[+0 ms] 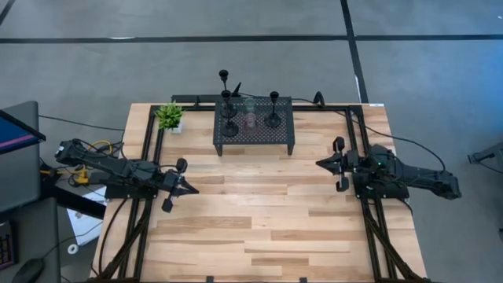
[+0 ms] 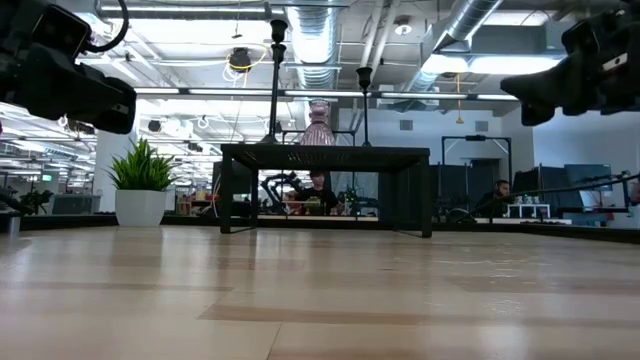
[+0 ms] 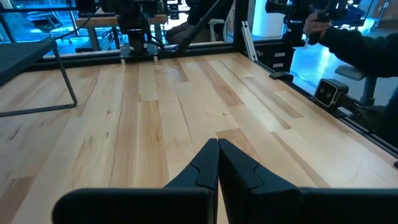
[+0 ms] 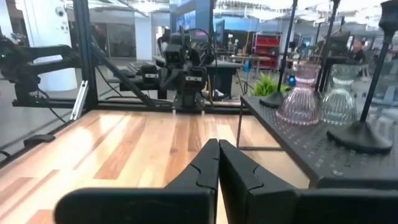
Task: Pick & Place candle stick holders
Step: Return to Home Position
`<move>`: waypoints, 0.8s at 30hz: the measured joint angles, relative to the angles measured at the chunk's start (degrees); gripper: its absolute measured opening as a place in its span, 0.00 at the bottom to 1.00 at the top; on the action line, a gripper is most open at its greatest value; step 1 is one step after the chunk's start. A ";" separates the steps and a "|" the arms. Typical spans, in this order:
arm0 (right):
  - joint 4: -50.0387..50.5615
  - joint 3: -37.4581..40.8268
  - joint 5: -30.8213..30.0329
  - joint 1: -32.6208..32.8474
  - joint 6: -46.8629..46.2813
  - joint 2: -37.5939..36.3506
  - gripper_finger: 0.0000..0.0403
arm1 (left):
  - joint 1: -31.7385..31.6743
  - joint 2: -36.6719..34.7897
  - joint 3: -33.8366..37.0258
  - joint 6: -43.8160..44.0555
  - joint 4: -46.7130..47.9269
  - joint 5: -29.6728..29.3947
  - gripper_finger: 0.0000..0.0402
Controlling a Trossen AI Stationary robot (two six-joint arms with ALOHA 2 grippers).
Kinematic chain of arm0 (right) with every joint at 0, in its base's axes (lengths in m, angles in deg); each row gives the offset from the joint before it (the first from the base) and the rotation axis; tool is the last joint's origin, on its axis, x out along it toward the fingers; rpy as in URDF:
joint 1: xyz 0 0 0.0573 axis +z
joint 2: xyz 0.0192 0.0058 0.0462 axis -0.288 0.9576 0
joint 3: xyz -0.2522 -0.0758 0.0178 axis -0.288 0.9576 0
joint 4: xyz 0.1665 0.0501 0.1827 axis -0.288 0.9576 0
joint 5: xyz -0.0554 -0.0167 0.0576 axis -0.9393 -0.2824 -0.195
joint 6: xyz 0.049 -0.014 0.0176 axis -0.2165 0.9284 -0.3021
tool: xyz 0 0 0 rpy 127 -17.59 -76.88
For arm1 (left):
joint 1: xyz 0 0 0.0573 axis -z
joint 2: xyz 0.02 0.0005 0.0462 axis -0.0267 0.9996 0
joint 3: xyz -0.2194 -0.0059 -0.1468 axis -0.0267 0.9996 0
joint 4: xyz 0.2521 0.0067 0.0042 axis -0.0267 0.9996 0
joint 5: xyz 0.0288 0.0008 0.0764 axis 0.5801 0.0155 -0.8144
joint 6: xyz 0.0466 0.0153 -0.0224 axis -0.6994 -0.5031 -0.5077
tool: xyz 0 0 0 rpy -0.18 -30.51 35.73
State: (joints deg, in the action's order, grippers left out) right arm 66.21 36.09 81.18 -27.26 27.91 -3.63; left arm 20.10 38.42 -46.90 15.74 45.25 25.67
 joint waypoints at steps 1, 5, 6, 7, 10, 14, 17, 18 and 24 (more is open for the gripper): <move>-0.14 0.00 -0.02 0.00 0.60 -0.04 0.00 | 0.01 0.00 -0.02 0.04 -0.04 -0.09 0.02; 0.01 0.02 -0.04 -0.04 -1.08 0.06 0.00 | 0.00 0.00 -0.02 0.33 -0.04 -0.08 0.02; 0.03 0.02 -0.07 -0.04 -2.21 0.17 0.00 | 0.01 0.02 -0.02 0.35 -0.04 -0.08 0.02; 0.08 0.02 -0.10 -0.04 -2.64 0.18 0.00 | 0.00 0.02 -0.02 0.35 -0.04 -0.08 0.02; 0.09 0.04 -0.15 -0.04 -2.70 0.18 0.00 | 0.01 0.02 -0.02 0.35 -0.04 -0.08 0.02; 0.07 0.04 -0.15 -0.04 -2.72 0.18 0.00 | 0.00 0.02 -0.02 0.36 -0.04 -0.08 0.03; 0.07 0.07 -0.15 -0.04 -2.74 0.18 0.00 | 0.01 0.02 -0.02 0.37 -0.04 -0.08 0.03; 0.09 0.07 -0.15 -0.04 -2.74 0.18 0.00 | 0.00 0.02 -0.02 0.37 -0.04 -0.08 0.03; 0.09 0.09 -0.16 -0.04 -2.74 0.18 0.00 | 0.00 0.02 -0.02 0.37 -0.04 -0.08 0.03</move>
State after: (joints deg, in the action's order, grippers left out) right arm 66.30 36.18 81.02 -27.30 25.17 -3.45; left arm 20.10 38.45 -46.93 16.11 45.21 25.59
